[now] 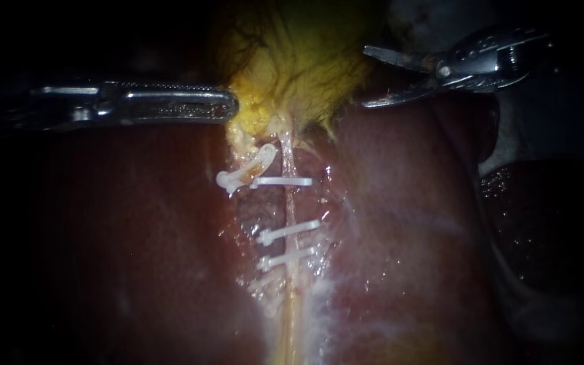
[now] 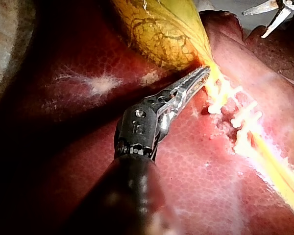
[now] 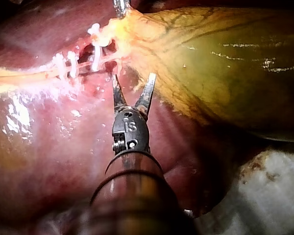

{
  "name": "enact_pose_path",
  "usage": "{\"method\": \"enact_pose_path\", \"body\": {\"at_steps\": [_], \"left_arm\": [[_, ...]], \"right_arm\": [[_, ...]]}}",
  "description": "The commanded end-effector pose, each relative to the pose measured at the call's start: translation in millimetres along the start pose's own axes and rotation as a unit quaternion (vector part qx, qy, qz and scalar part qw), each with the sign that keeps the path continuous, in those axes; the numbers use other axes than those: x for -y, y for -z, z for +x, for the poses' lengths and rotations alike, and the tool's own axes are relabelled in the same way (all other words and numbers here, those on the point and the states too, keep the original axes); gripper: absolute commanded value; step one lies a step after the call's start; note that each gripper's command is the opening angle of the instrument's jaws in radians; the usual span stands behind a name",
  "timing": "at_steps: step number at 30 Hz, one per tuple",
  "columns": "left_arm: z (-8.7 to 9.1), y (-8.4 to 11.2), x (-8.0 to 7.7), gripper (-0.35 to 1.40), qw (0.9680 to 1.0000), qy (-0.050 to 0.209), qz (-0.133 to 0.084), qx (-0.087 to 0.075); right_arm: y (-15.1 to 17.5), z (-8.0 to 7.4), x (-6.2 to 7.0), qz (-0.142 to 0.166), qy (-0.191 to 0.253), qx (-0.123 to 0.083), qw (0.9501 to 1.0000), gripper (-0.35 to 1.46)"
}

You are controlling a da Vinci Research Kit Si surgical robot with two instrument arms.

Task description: Go to the cutting position right tube

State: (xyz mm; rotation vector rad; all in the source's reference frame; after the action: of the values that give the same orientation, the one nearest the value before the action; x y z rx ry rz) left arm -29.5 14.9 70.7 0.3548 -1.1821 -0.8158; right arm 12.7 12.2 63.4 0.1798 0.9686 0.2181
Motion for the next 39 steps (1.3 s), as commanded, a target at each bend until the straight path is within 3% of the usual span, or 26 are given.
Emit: {"method": "enact_pose_path", "body": {"at_steps": [1,6,10,14,18,20,27,30,32,39], "left_arm": [[0.0,0.1,0.0,-0.35,1.0,0.0,0.0,0.0],[-1.3,1.5,0.0,-0.35,1.0,0.003,0.007,-0.002],[-3.2,4.2,-0.6,-0.35,0.9999,0.012,-0.005,0.005],[-4.0,5.7,-0.9,-0.35,0.9998,0.012,-0.011,0.008],[-3.9,5.6,-0.6,-0.35,0.9998,0.012,-0.013,0.008],[-3.9,5.5,-0.5,-0.35,0.9998,0.012,-0.013,0.008],[-3.9,5.5,-0.4,-0.35,0.9998,0.012,-0.013,0.008],[-3.9,5.5,-0.4,-0.35,0.9998,0.012,-0.013,0.008],[-3.9,5.5,-0.4,-0.35,0.9998,0.012,-0.013,0.008],[-3.9,5.5,-0.3,-0.35,0.9998,0.012,-0.014,0.008]], "right_arm": [[0.0,0.0,0.0,0.0,-0.002,0.0,1.0,1.28],[0.0,0.1,0.0,0.001,-0.002,0.0,1.0,1.28],[0.0,0.1,0.0,0.002,-0.002,-0.001,1.0,1.28],[-0.2,0.2,0.1,0.007,-0.003,-0.003,1.0,1.28],[-0.6,0.6,0.3,0.04,-0.008,-0.017,0.999,1.24],[-0.9,0.8,0.5,0.061,-0.04,-0.024,0.997,1.23],[-2.2,1.5,1.7,0.122,-0.136,-0.021,0.983,1.21],[-2.9,1.0,2.5,0.158,-0.17,-0.016,0.9726,1.19],[-3.3,0.3,3.3,0.189,-0.196,-0.014,0.9621,1.18],[-5.5,-1.8,5.6,0.248,-0.232,0.001,0.9406,1.18]]}}
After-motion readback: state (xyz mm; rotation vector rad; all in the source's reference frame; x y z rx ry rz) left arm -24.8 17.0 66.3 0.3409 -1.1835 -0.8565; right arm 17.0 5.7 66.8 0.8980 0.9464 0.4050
